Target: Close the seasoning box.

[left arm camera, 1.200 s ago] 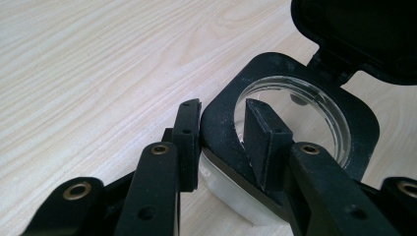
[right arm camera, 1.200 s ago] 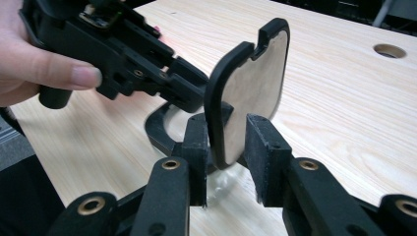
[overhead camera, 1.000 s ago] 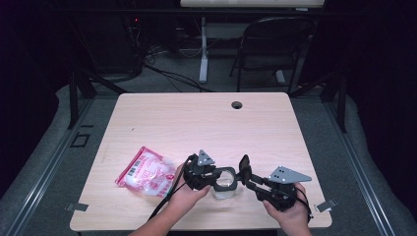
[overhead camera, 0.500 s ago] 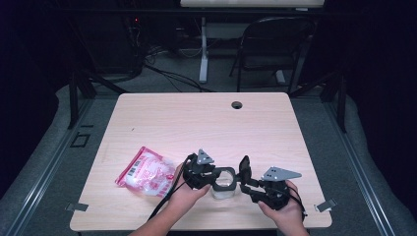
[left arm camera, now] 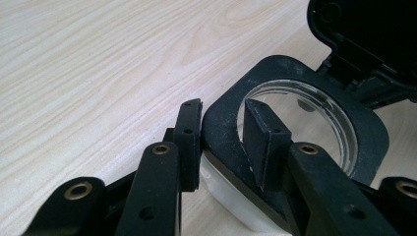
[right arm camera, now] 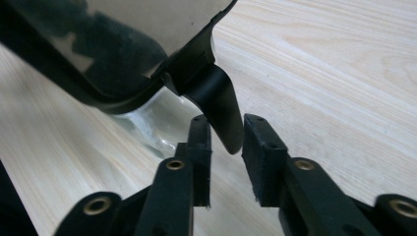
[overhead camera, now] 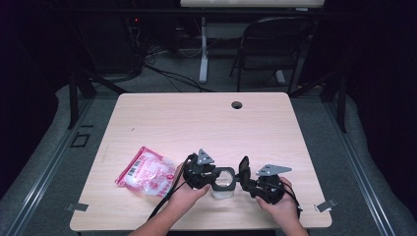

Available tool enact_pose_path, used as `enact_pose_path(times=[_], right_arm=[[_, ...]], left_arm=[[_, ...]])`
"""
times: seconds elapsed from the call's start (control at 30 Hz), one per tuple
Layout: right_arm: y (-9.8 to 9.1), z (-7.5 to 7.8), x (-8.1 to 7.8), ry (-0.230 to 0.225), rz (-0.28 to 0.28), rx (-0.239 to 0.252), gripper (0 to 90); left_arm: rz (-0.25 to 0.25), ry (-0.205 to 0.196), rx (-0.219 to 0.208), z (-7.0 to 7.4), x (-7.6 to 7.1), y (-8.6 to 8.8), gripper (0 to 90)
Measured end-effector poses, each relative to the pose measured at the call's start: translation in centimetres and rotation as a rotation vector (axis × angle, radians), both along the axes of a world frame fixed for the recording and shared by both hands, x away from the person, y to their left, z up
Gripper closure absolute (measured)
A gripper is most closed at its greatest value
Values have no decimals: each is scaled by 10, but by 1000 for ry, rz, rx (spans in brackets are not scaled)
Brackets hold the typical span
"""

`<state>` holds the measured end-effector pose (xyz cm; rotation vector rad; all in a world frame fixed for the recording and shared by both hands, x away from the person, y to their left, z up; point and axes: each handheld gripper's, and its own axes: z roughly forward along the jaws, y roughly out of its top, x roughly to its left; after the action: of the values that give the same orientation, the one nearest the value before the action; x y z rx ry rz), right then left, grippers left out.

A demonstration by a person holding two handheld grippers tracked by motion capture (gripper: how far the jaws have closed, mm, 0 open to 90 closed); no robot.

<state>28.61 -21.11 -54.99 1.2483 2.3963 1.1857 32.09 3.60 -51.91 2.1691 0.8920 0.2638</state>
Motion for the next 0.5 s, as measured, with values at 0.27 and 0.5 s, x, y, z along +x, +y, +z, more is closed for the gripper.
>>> enact_pose_path(times=[0.27, 0.5], right_arm=[[6, -2, 20, 11, -54, 58, 812], [11, -4, 46, 19, -99, 153, 823]], left_arm=[[45, 9, -5, 1, 6, 6, 666], [62, -9, -9, 1, 6, 11, 618]])
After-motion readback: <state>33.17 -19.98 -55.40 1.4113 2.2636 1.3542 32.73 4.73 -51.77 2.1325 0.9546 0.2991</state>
